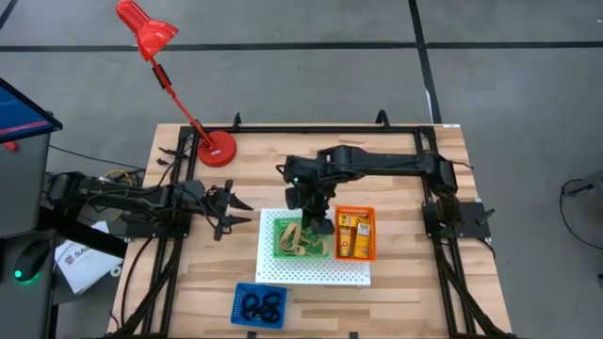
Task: Pick & Place Office Desk Supplies
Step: Put the green bin on the shelf
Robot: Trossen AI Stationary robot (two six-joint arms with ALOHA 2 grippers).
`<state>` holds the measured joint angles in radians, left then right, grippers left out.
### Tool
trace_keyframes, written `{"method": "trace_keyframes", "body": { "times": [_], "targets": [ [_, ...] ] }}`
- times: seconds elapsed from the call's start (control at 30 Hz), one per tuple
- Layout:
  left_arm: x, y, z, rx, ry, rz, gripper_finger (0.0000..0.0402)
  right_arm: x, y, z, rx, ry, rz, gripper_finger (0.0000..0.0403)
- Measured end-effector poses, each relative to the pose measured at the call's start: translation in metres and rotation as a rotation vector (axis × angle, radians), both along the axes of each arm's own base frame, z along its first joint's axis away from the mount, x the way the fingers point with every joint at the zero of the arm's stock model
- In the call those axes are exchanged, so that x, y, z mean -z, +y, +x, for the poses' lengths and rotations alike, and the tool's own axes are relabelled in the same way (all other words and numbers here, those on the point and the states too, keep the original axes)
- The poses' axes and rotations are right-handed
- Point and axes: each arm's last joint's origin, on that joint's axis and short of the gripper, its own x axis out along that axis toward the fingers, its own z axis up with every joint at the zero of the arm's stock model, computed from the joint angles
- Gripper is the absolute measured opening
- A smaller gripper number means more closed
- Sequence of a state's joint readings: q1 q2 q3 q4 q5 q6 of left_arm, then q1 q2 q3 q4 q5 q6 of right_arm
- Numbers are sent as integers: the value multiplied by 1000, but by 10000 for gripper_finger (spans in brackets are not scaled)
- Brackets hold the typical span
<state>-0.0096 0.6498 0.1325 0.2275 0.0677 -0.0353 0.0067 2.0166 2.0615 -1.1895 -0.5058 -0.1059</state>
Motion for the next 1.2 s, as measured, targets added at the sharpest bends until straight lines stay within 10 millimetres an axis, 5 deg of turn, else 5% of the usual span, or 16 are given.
{"method": "trace_keyframes", "body": {
  "times": [0.17,0.6,0.83,1.2],
  "targets": [
    [1,-1,0,7,1,0,149,11,-11,1,12,21,38,1],
    [0,-1,0,-3,0,6,149,16,5,1,35,54,-12,0],
    [-1,-1,0,-2,-19,6,149,35,0,0,75,116,-64,0],
    [-1,-1,0,-3,-19,5,149,36,-6,2,122,92,-132,0]
  ]
}}
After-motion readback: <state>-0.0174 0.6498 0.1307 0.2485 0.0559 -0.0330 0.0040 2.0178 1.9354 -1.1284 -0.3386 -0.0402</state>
